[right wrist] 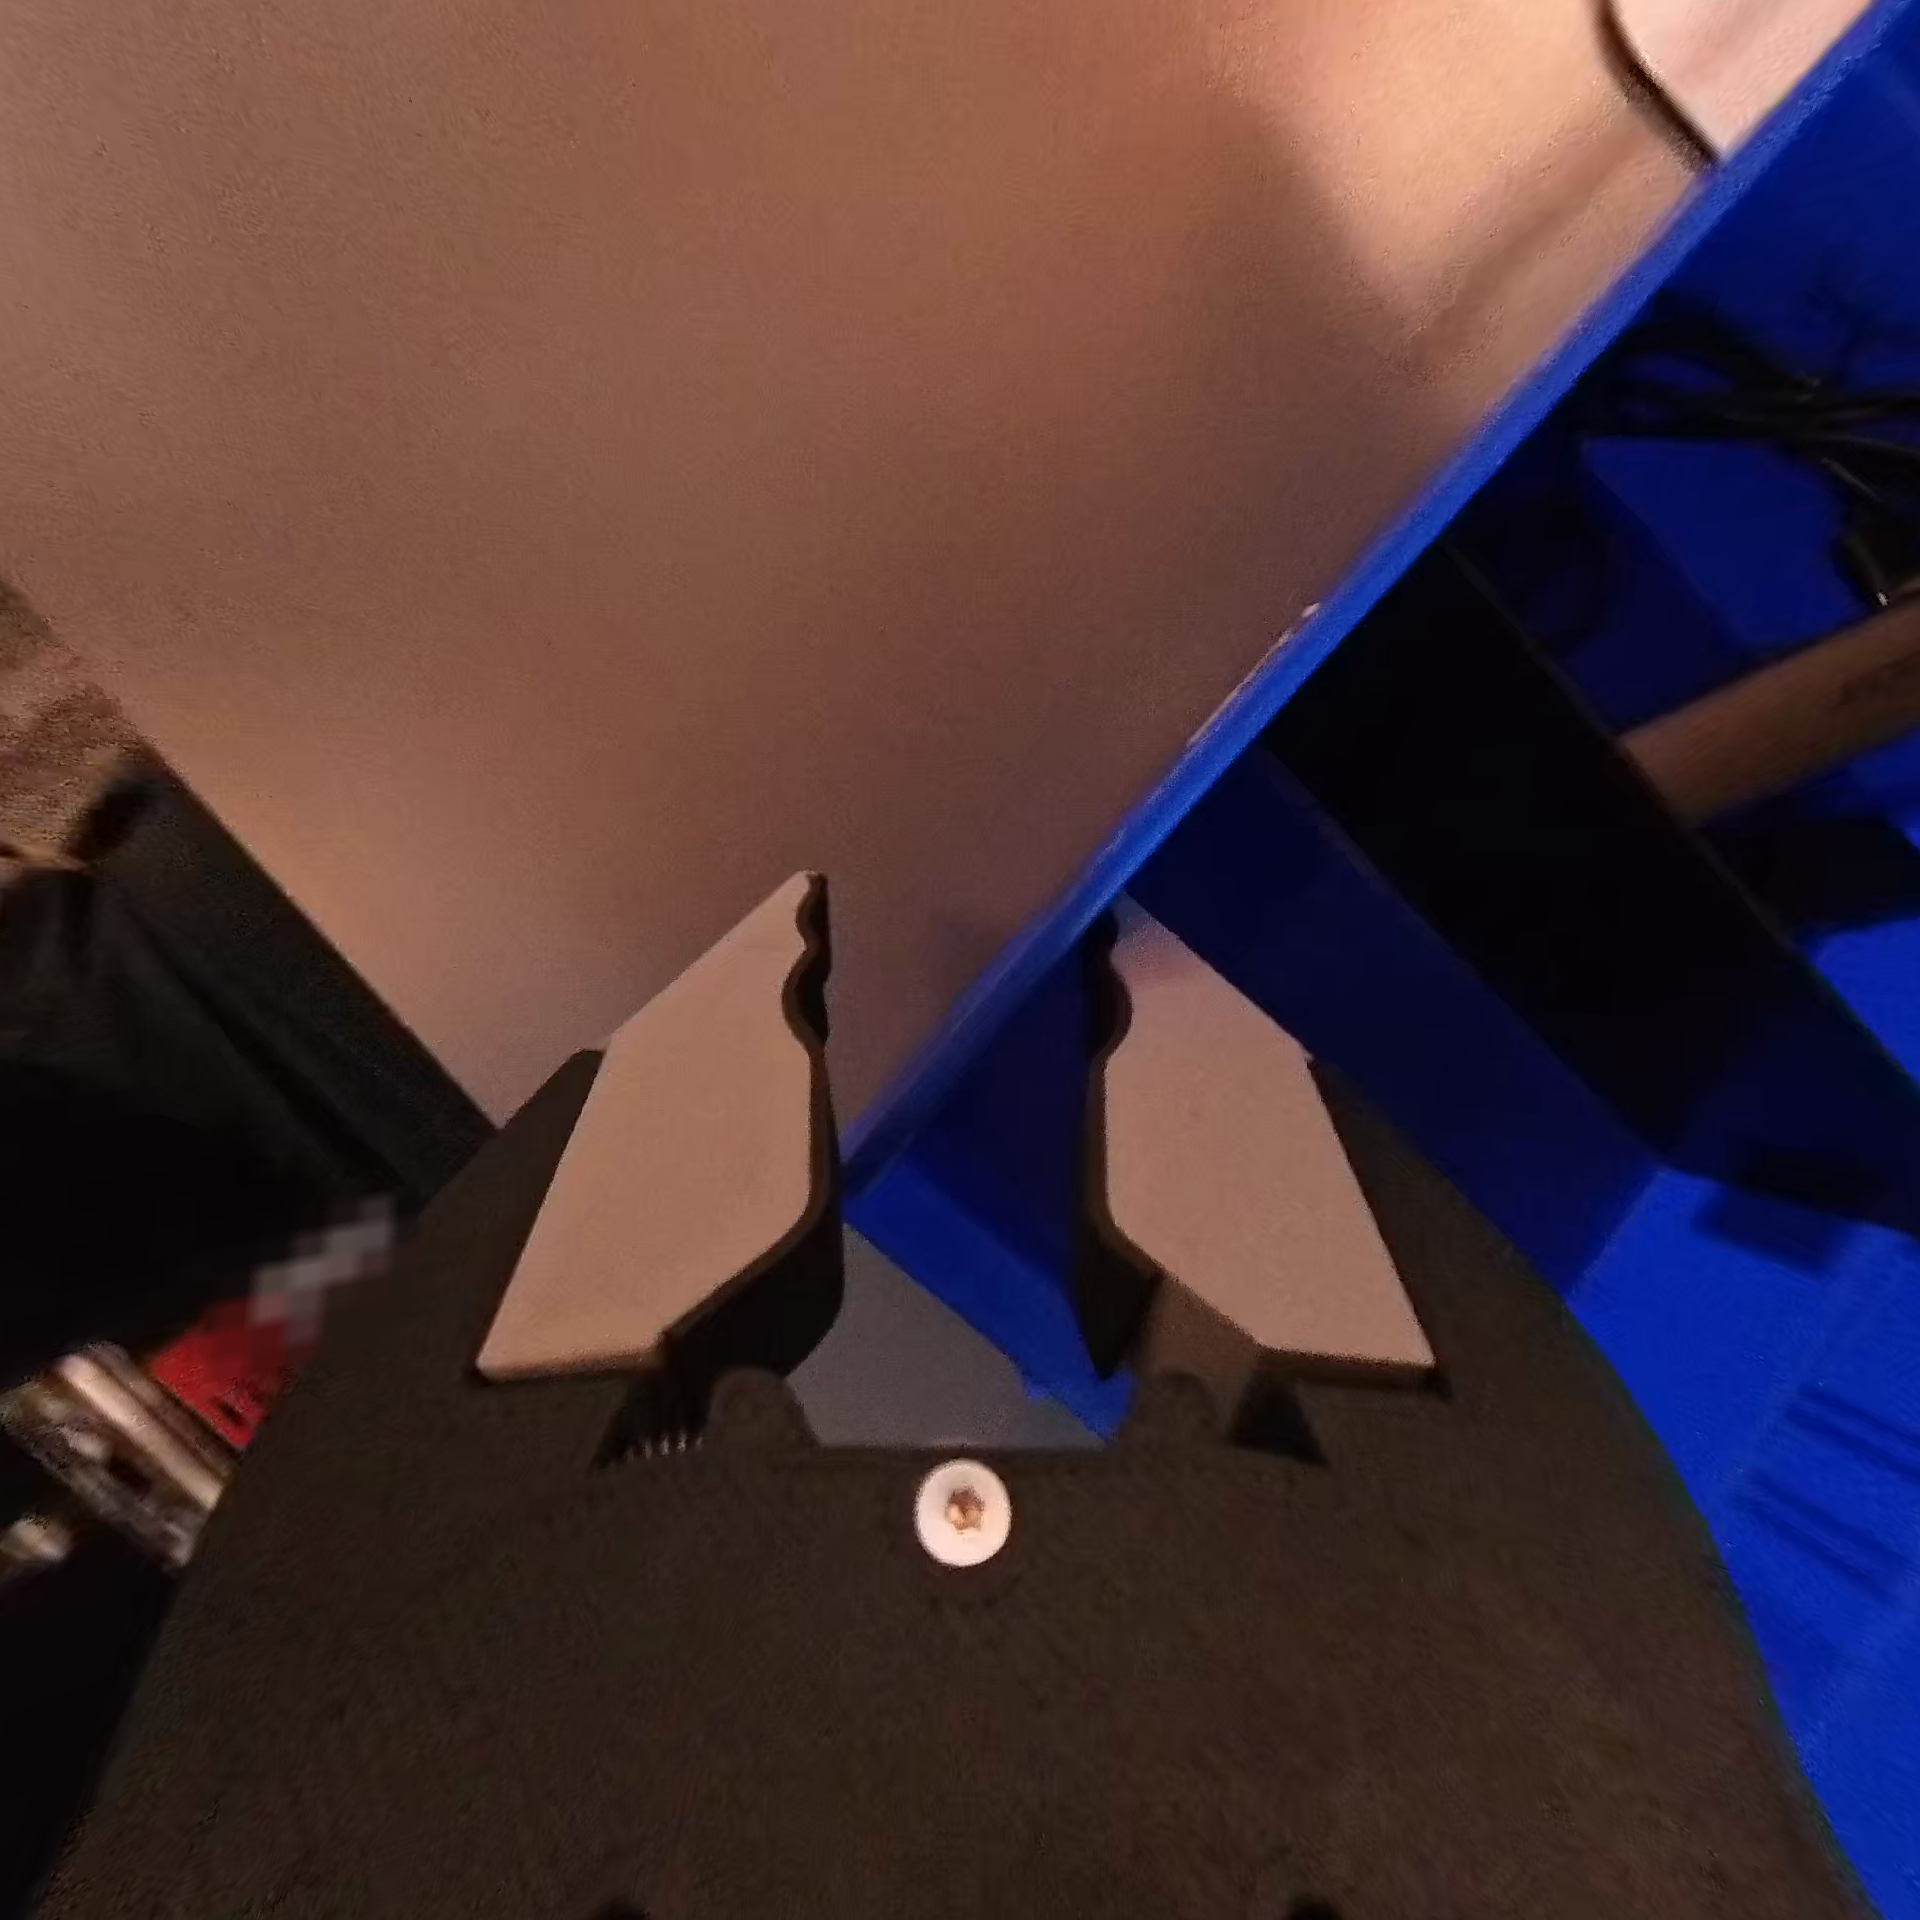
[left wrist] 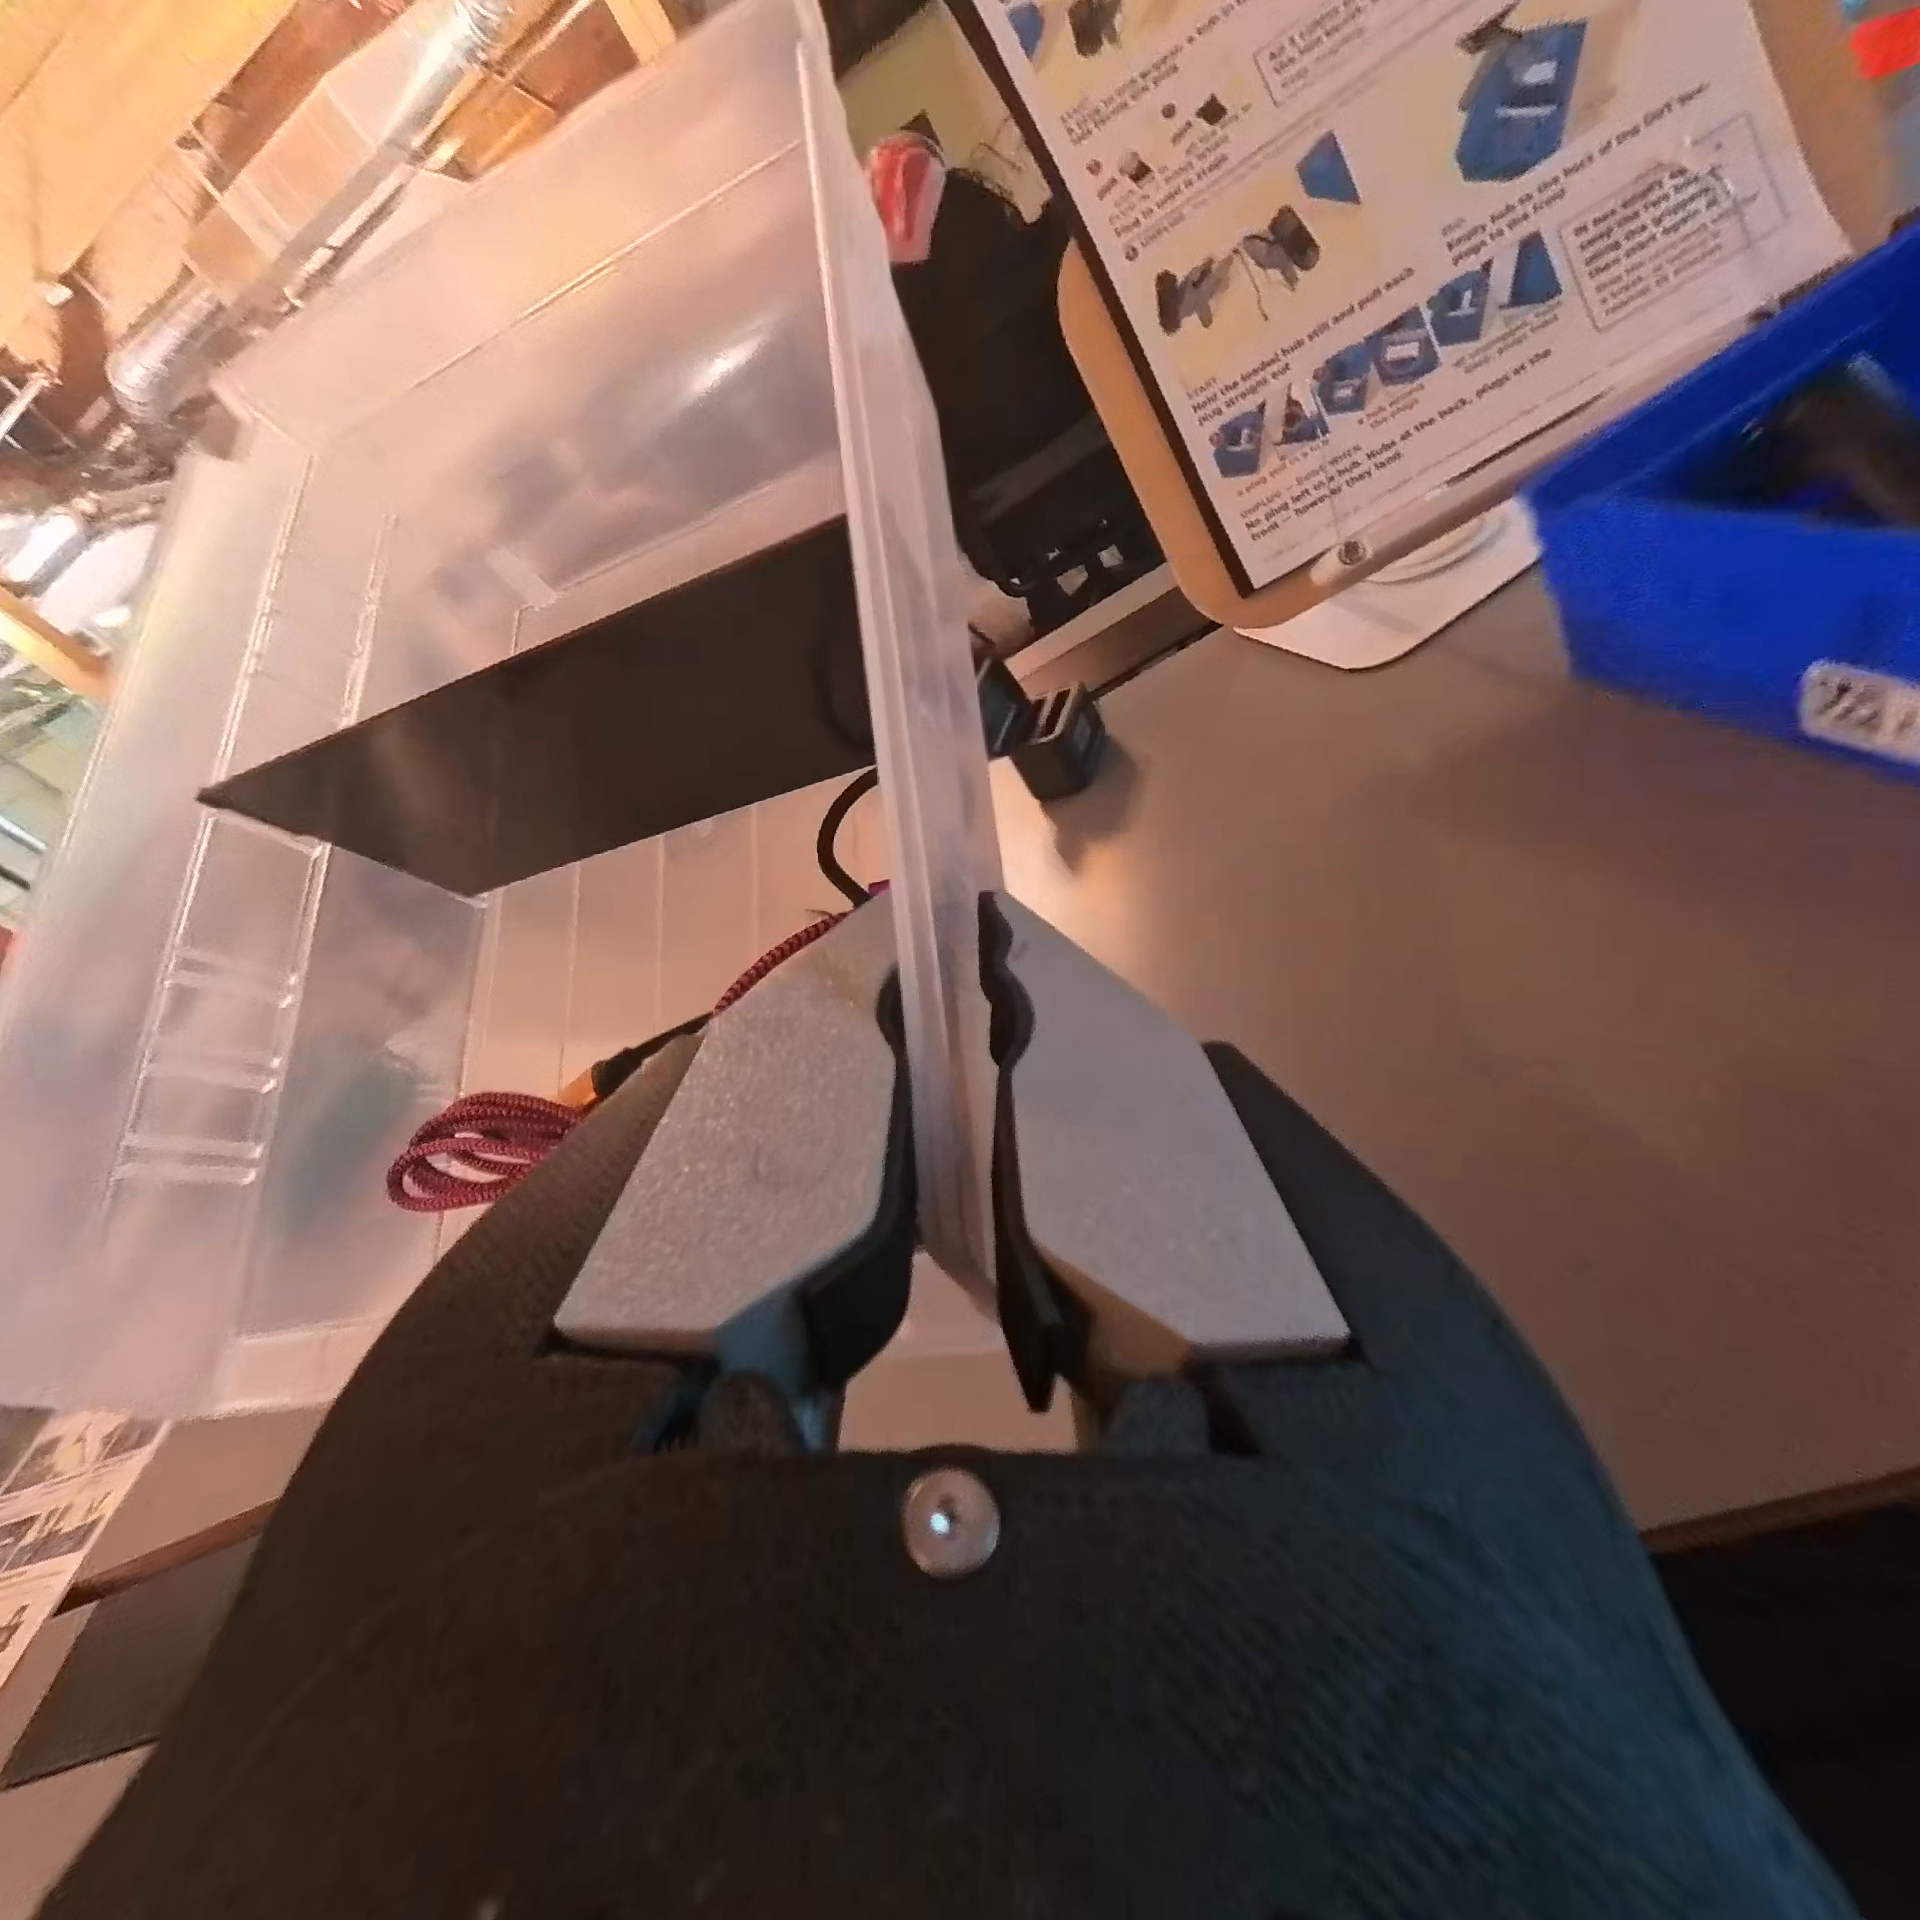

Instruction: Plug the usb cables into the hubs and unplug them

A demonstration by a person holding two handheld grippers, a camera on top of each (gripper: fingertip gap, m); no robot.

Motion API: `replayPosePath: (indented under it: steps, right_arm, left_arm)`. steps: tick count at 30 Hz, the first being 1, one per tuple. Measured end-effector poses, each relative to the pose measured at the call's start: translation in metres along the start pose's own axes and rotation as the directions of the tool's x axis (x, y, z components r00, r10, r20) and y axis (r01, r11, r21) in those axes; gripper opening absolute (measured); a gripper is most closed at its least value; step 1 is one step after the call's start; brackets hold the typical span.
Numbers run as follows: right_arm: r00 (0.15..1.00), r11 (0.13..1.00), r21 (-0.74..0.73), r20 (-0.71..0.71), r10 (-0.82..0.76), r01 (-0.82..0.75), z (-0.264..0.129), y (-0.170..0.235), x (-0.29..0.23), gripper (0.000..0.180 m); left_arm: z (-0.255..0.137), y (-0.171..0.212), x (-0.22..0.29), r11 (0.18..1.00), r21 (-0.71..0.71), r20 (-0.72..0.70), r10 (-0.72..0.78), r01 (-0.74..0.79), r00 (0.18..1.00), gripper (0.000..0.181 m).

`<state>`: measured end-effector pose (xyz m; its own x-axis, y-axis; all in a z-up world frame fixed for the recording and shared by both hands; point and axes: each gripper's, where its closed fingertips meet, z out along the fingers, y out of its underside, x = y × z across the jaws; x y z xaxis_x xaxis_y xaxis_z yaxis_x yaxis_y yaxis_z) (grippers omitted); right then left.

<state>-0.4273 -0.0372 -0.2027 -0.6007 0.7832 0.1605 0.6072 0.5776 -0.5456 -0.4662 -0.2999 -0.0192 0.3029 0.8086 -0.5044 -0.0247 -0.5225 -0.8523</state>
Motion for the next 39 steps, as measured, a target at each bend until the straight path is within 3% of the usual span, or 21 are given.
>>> replayPosePath:
  steps: [5,8,11,14,16,24,26,28,33,35,39]
  right_arm:
    - [0.984,0.979,0.149,0.086,-0.154,0.141,0.040,-0.094,-0.101,0.053]
    - [0.960,0.967,0.242,0.244,-0.138,0.078,0.053,-0.152,-0.166,0.062]
    - [0.880,0.936,0.343,0.465,-0.095,-0.081,0.009,-0.189,-0.217,0.053]
    - [0.759,0.867,0.488,0.601,-0.252,-0.098,-0.058,-0.181,-0.236,0.069]
    - [0.774,0.836,0.542,0.566,-0.285,-0.089,-0.083,-0.167,-0.217,0.070]
    - [0.857,0.587,0.772,0.456,-0.240,-0.246,-0.176,-0.100,-0.093,0.035]
    - [0.859,0.580,0.769,0.464,-0.217,-0.269,-0.189,-0.080,-0.071,0.033]
    - [0.890,0.590,0.768,0.422,-0.175,-0.248,-0.198,-0.062,-0.045,0.000]
    - [0.990,0.627,0.769,0.138,0.027,-0.124,-0.227,-0.027,0.031,0.016]
    - [0.992,0.618,0.780,0.129,0.000,-0.102,-0.239,-0.017,0.033,0.017]
    - [0.990,0.627,0.773,0.141,-0.024,-0.095,-0.241,-0.010,0.031,0.000]
  left_arm:
    - [-0.012,-0.002,-0.019,0.998,0.051,0.054,-0.032,0.029,0.998,0.005]
    - [-0.013,0.008,-0.032,0.997,0.052,0.084,-0.059,0.055,0.995,0.005]
    - [-0.018,0.018,-0.047,0.995,0.047,0.104,-0.096,0.092,0.990,0.006]
    - [-0.024,0.022,-0.054,0.993,0.054,0.109,-0.110,0.105,0.988,0.005]
    - [-0.026,0.017,-0.051,0.992,0.068,0.092,-0.114,0.107,0.989,0.005]
    - [-0.016,-0.033,0.021,0.992,0.122,-0.034,0.026,-0.022,0.999,0.004]
    - [-0.017,-0.053,0.054,0.985,0.165,-0.097,0.069,-0.052,0.993,0.005]
    - [-0.016,-0.069,0.096,0.975,0.194,-0.180,0.148,-0.112,0.973,0.005]
    - [-0.012,-0.086,0.219,0.940,0.271,-0.407,0.305,-0.205,0.861,0.005]
    - [-0.013,-0.088,0.262,0.933,0.289,-0.472,0.333,-0.213,0.816,0.005]
    - [0.000,-0.075,0.334,0.909,0.329,-0.515,0.400,-0.256,0.758,0.006]
